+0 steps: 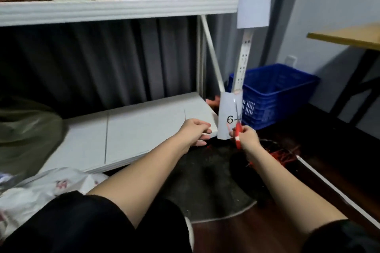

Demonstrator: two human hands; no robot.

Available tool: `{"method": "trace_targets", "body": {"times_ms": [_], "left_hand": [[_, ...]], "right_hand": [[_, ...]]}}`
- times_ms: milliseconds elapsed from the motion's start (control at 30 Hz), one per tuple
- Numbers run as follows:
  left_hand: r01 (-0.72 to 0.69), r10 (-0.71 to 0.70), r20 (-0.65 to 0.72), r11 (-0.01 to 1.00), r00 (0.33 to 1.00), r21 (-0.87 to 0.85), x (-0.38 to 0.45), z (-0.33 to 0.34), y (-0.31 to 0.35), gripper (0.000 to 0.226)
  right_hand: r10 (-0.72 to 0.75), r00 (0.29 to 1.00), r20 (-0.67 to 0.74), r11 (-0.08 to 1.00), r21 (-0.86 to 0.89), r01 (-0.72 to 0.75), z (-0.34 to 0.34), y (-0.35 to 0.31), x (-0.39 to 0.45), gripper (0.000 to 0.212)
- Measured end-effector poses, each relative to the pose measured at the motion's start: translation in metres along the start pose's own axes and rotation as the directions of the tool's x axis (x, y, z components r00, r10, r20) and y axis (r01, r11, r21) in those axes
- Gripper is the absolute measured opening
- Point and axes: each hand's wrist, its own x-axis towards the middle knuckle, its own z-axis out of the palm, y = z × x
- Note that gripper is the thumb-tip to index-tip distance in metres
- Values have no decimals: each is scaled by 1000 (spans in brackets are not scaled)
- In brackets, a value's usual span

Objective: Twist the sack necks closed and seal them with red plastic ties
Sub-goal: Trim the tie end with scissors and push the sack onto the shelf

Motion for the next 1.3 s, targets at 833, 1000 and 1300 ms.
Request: {"method": "trace_targets", "body": {"times_ms": [833,1000,1300], "left_hand": [[127,-180,190,957,965,261,57,35,-52,18],[126,-135,54,982,989,140,58,3,-55,46],[78,-81,-218,997,973,-22,97,-72,-89,15]], "right_hand": [[-18,992,-122,768,-637,-64,16,32,42,47],[-128,988,84,653,-742,148,89,-8,23,42],[-44,959,280,761,-613,214,174,-14,35,42]]}}
